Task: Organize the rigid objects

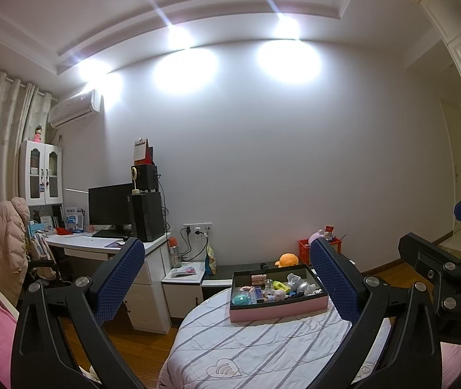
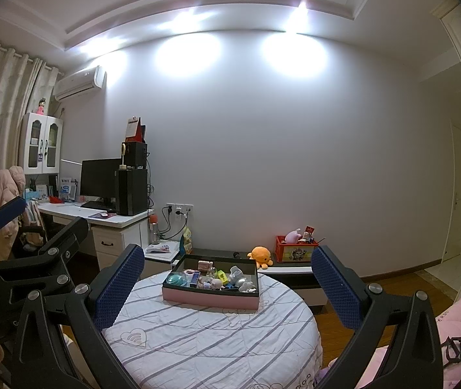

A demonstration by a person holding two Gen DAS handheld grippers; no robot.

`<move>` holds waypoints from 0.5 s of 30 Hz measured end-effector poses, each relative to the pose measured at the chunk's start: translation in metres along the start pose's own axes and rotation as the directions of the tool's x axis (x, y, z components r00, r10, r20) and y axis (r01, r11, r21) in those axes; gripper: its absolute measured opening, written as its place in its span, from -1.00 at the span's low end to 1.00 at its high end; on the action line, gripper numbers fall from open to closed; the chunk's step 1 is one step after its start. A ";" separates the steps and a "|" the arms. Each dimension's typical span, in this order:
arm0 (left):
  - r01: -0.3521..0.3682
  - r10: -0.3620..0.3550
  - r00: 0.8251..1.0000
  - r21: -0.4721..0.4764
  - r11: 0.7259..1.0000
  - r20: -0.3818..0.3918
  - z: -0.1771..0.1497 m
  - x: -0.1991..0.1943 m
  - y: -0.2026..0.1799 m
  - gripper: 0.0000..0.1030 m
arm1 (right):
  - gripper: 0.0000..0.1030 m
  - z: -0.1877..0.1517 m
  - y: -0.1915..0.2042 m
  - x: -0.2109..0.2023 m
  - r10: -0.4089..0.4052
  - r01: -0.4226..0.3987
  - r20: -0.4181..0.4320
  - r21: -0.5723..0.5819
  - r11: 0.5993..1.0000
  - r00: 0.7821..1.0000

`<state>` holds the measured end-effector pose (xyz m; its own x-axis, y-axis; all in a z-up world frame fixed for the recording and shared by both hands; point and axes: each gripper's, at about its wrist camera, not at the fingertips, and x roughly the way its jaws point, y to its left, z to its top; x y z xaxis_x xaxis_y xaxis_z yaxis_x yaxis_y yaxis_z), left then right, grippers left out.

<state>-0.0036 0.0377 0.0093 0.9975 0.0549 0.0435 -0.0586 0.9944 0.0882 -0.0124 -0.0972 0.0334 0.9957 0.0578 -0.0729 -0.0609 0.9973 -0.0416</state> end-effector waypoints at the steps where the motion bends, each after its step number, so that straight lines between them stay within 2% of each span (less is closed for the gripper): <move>1: -0.001 0.001 1.000 0.000 1.000 0.000 0.000 0.000 0.000 1.00 | 1.00 0.000 0.000 0.000 0.000 0.000 0.000 0.000 1.000 1.000; 15: -0.009 0.009 1.000 0.008 1.000 0.001 0.001 -0.003 0.006 1.00 | 1.00 0.000 -0.001 0.000 0.000 0.000 -0.001 -0.001 1.000 1.000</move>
<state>-0.0068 0.0438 0.0106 0.9969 0.0641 0.0452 -0.0682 0.9931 0.0955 -0.0120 -0.0980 0.0338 0.9956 0.0581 -0.0735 -0.0613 0.9972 -0.0425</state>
